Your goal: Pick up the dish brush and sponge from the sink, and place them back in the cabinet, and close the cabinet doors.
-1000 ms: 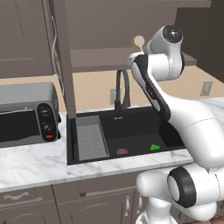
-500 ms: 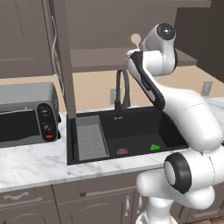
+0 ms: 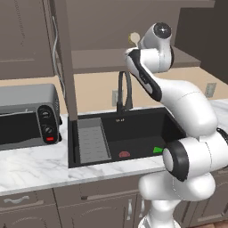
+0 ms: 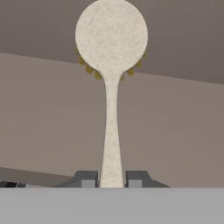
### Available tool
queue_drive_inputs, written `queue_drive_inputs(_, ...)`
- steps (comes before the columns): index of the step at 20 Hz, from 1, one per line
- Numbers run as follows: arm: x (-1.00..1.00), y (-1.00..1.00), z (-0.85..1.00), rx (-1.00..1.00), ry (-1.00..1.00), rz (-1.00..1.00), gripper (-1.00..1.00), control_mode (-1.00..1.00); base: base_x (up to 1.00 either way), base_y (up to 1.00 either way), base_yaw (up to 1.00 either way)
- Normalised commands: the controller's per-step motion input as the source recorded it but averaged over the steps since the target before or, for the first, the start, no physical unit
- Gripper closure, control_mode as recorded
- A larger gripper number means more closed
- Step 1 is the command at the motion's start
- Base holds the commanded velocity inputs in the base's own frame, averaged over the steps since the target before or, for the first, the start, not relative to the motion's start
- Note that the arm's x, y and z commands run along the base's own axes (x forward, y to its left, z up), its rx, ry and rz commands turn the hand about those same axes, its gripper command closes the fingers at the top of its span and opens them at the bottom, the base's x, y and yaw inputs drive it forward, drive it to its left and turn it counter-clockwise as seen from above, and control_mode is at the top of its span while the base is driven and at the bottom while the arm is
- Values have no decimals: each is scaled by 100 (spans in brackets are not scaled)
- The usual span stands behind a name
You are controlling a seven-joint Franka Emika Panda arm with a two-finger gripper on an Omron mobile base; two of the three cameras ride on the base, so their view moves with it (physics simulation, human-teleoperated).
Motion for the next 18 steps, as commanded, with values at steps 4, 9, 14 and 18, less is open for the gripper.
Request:
queue_drive_inputs(4,37,0,0,0,0,0,100,-100,0,0,0)
queue_drive_inputs(9,32,0,0,0,0,0,100,-100,0,0,0)
queue_drive_inputs(14,32,0,0,0,0,0,100,-100,0,0,0)
queue_drive_inputs(18,30,0,0,0,0,0,100,-100,0,0,0)
